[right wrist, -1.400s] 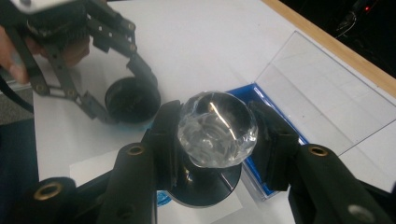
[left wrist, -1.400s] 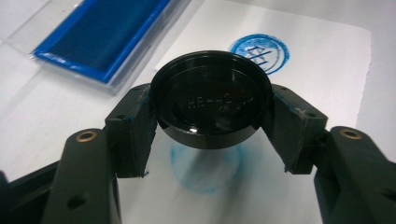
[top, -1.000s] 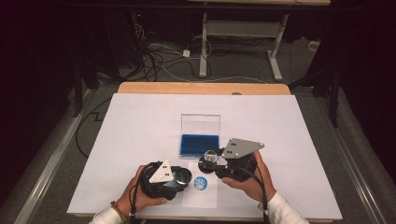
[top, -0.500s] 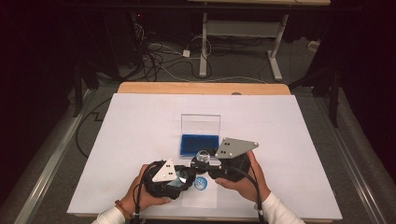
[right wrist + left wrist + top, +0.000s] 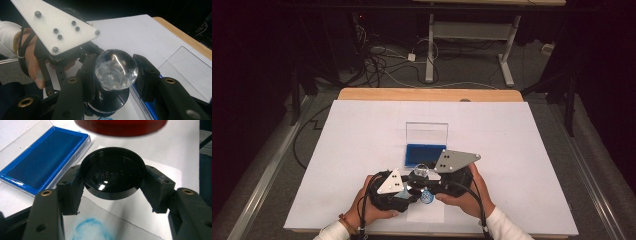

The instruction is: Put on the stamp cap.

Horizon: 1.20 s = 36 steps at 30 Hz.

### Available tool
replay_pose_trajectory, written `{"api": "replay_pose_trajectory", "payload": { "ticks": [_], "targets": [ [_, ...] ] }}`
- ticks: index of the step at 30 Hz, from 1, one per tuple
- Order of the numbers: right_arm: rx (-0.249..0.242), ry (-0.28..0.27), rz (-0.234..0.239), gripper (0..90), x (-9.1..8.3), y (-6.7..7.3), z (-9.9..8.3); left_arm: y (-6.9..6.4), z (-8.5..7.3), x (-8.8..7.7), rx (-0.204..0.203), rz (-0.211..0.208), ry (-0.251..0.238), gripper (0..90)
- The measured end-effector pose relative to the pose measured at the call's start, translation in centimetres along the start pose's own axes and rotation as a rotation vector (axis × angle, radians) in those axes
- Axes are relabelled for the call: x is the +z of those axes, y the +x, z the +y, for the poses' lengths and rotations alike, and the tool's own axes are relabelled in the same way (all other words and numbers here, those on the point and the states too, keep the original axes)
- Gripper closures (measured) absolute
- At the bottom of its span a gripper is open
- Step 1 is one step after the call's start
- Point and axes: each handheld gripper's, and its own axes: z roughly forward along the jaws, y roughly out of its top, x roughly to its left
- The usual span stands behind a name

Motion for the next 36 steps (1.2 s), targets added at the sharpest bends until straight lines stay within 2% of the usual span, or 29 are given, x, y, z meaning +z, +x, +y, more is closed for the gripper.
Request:
{"api": "replay_pose_trajectory", "payload": {
  "ticks": [12, 36],
  "targets": [
    [-0.003, 0.013, 0.024, 57.0, 0.8, 0.5, -0.2, 0.2, 0.2, -0.3, -0.019, 0.005, -0.026, 36.3],
    [-0.011, 0.026, 0.021, 57.0, 1.3, 0.3, -0.8, 0.0, 0.3, -0.7, -0.024, -0.007, -0.058, 36.3]
  ]
}}
